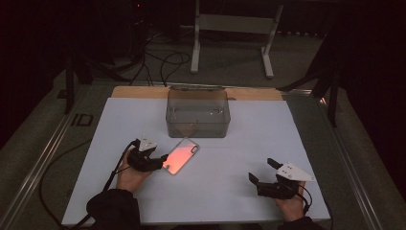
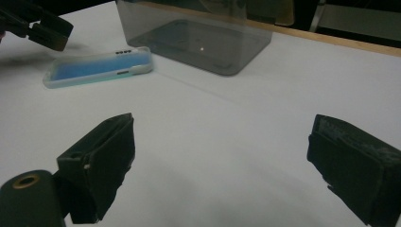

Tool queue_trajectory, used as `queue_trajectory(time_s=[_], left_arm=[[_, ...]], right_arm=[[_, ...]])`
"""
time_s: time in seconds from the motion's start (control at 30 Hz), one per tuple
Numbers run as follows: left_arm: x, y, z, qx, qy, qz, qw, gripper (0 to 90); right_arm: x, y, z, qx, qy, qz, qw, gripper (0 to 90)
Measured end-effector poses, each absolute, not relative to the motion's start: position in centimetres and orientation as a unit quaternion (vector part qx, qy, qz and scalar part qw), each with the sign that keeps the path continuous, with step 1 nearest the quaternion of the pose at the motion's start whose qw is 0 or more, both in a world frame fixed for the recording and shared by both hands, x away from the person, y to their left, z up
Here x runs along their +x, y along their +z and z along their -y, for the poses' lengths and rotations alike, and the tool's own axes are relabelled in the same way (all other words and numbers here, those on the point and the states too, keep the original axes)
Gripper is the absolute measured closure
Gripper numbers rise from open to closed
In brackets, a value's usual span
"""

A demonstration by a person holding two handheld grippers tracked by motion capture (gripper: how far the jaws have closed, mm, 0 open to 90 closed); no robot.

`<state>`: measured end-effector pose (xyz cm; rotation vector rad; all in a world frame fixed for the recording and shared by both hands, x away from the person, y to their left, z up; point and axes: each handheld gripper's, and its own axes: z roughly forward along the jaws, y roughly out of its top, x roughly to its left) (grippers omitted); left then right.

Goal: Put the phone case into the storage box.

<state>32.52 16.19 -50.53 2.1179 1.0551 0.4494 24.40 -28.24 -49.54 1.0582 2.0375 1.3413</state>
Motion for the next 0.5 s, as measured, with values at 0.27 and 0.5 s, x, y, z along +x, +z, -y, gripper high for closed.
queue_trajectory(time_s=[0.27,0.5], left_arm=[[32.91,-51.06,-16.06,0.826,0.152,-0.413,0.353,53.6],[33.09,-51.34,-15.85,0.832,0.138,-0.41,0.348,64.2]], right_arm=[[24.43,-49.56,28.22,0.386,0.488,-0.745,0.24,8.4],[24.45,-49.57,28.22,0.386,0.488,-0.745,0.24,8.4]])
